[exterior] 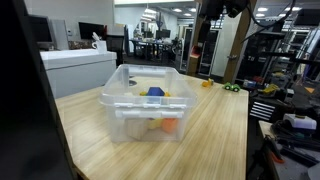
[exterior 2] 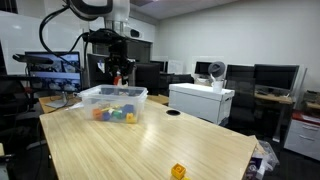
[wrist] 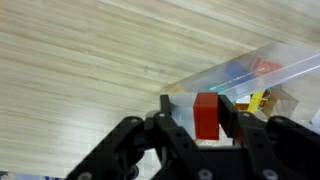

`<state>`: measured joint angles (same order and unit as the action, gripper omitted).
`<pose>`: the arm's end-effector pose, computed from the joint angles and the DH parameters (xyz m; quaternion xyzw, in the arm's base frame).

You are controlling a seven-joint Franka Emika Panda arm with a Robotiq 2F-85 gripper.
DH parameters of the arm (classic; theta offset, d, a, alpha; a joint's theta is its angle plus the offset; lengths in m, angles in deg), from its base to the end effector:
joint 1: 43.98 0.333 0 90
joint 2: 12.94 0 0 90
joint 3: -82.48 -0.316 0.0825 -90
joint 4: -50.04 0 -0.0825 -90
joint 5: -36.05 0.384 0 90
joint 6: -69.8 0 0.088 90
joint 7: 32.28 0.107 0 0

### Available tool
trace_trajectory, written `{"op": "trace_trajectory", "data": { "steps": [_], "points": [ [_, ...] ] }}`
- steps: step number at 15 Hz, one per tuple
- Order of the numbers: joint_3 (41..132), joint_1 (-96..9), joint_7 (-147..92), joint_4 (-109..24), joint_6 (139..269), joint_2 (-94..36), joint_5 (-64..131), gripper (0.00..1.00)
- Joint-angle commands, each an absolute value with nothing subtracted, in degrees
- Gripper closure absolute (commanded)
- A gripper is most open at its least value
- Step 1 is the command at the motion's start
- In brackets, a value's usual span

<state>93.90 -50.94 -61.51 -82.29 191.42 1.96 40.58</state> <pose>0.4496 -0.1488 0.4535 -0.9947 -0.0772 -0.0547 0.0413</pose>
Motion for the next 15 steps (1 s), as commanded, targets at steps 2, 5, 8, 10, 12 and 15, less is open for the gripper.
{"op": "trace_trajectory", "data": {
  "steps": [2, 5, 8, 10, 12, 15],
  "points": [
    [92.35, -47.17, -60.74, -85.93, 195.01, 3.65, 42.38, 0.76],
    [90.38, -45.33, -57.32, -86.19, 197.68, 2.04, 41.69, 0.76],
    [88.28, -44.13, -53.53, -85.75, 201.91, -0.68, 41.1, 0.76],
    [86.87, -43.62, -50.57, -85.03, 204.88, -2.91, 40.66, 0.76],
    [85.7, -43.58, -47.56, -84.66, 207.7, -4.7, 39.78, 0.76],
    [84.83, -43.86, -44.32, -84.04, 209.52, -6.09, 39.29, 0.24]
  ]
}}
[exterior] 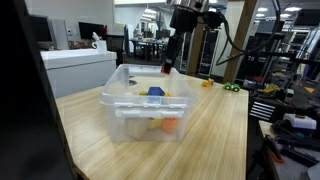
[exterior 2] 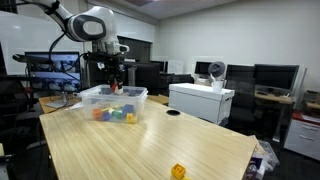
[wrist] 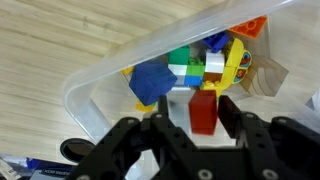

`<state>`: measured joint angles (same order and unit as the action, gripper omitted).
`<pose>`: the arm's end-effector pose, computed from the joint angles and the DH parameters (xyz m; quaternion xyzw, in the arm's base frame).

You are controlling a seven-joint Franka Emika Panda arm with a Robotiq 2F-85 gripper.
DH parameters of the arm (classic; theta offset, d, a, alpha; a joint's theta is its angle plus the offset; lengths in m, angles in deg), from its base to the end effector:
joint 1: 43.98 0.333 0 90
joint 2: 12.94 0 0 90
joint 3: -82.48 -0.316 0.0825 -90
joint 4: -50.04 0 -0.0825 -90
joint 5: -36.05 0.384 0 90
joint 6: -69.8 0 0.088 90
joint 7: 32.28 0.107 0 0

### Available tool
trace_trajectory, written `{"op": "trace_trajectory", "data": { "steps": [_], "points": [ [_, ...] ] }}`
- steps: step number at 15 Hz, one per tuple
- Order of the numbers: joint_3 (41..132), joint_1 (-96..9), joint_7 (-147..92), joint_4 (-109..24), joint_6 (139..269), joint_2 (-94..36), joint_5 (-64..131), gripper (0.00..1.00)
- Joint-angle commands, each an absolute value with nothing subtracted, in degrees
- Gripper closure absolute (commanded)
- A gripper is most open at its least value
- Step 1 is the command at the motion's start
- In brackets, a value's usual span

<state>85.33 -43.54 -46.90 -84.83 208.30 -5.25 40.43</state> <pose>0.5022 -0.0210 0.4032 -0.9914 -0.0798 -0.1019 0.0164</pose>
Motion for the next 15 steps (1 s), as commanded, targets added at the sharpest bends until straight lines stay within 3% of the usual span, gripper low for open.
{"op": "trace_trajectory", "data": {
  "steps": [1, 4, 15],
  "points": [
    [85.02, -44.09, -44.2, -83.41, 208.68, -6.02, 39.52, 0.12],
    [86.04, -44.64, -45.16, -80.83, 206.09, -5.3, 41.22, 0.0],
    [96.02, -55.2, -43.32, -63.1, 202.84, -18.05, 38.99, 0.0]
  ]
}}
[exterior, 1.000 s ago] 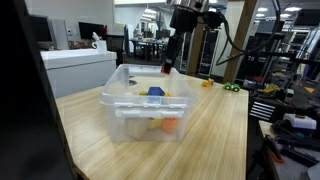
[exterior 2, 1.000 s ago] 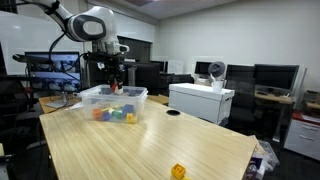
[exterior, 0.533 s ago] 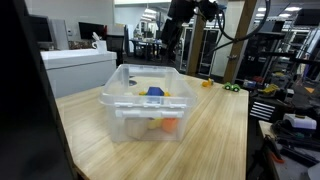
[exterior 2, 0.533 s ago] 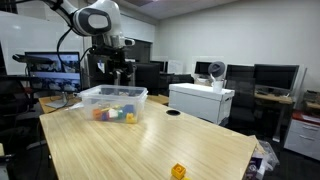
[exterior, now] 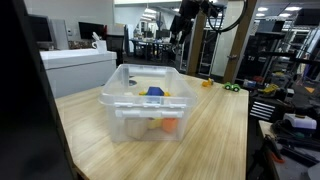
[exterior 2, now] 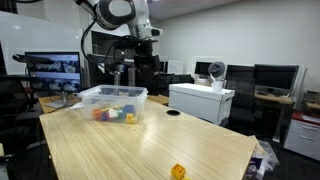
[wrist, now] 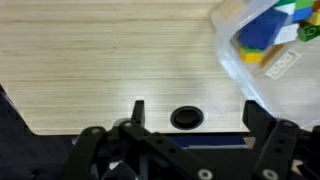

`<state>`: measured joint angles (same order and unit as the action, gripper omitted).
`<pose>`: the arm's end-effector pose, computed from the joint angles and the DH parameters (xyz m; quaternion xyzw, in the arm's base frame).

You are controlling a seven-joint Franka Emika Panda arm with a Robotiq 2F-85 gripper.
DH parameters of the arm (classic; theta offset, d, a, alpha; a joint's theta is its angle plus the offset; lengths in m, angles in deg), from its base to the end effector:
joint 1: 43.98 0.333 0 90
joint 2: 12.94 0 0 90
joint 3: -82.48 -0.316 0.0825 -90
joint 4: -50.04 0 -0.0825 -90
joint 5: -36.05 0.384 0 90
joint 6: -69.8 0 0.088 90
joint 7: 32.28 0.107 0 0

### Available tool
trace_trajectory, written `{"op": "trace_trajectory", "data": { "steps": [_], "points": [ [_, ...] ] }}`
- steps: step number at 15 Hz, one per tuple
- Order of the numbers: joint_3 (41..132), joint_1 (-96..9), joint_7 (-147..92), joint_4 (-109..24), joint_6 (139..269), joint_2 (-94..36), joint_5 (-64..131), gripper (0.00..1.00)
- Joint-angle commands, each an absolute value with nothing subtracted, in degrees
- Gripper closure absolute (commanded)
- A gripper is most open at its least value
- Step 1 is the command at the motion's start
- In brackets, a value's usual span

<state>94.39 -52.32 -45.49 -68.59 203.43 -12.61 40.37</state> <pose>0.5362 -0.1966 0.4601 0.9871 -0.0830 0.1365 0.0086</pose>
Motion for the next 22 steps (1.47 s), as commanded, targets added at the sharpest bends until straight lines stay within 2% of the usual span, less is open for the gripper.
{"op": "trace_trajectory", "data": {
  "steps": [1, 5, 10, 22],
  "points": [
    [97.01, -56.58, -42.82, -60.9, 202.38, -20.1, 38.7, 0.0],
    [99.65, -60.42, -40.99, -56.88, 199.96, -24.21, 37.01, 0.0],
    [102.68, -63.51, -40.48, -58.36, 195.32, -23.94, 30.38, 0.0],
    [104.47, -68.62, -44.42, -65.98, 202.26, -28.13, 29.27, 0.0]
  ]
}}
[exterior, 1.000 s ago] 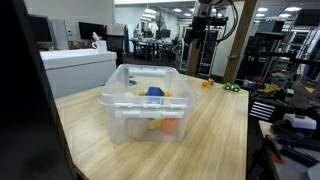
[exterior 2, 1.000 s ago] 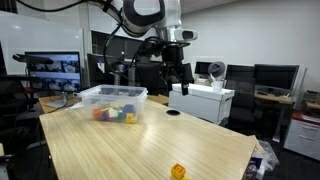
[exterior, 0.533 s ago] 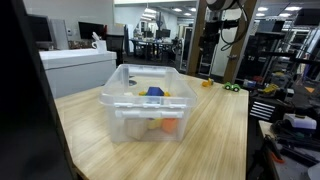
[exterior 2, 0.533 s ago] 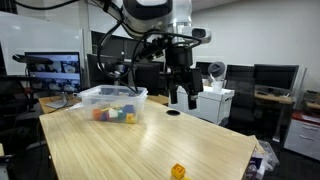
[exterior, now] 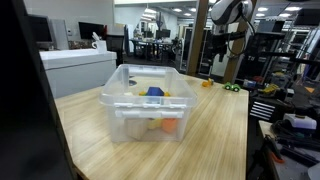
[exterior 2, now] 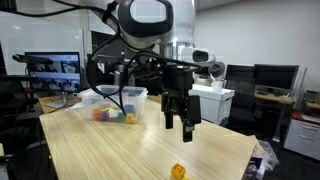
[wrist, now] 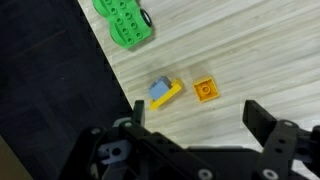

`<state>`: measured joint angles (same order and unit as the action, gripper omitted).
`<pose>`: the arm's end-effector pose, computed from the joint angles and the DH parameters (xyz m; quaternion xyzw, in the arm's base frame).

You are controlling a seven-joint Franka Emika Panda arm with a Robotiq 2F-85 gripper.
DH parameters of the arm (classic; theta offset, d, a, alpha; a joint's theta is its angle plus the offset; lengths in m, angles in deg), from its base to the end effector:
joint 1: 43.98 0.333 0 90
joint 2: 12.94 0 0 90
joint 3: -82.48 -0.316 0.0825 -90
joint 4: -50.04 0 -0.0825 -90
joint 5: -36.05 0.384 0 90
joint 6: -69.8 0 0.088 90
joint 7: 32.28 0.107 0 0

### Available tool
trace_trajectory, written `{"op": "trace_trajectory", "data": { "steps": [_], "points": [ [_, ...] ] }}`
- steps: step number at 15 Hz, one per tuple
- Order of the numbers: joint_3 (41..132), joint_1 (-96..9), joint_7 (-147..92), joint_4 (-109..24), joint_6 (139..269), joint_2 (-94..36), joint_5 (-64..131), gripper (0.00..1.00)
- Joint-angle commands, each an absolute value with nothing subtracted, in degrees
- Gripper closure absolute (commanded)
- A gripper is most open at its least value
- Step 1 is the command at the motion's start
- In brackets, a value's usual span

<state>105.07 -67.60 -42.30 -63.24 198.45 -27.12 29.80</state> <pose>0.4209 -0.4309 0.3573 0.9580 -0.2715 -0.0262 0.0882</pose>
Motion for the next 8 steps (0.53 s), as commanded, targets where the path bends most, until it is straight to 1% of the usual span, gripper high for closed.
{"op": "trace_trajectory", "data": {
  "steps": [1, 8],
  "points": [
    [104.32, -68.75, -44.84, -66.79, 203.64, -28.74, 29.43, 0.0],
    [102.05, -68.49, -42.84, -68.48, 215.55, -35.92, 31.45, 0.0]
  ]
}}
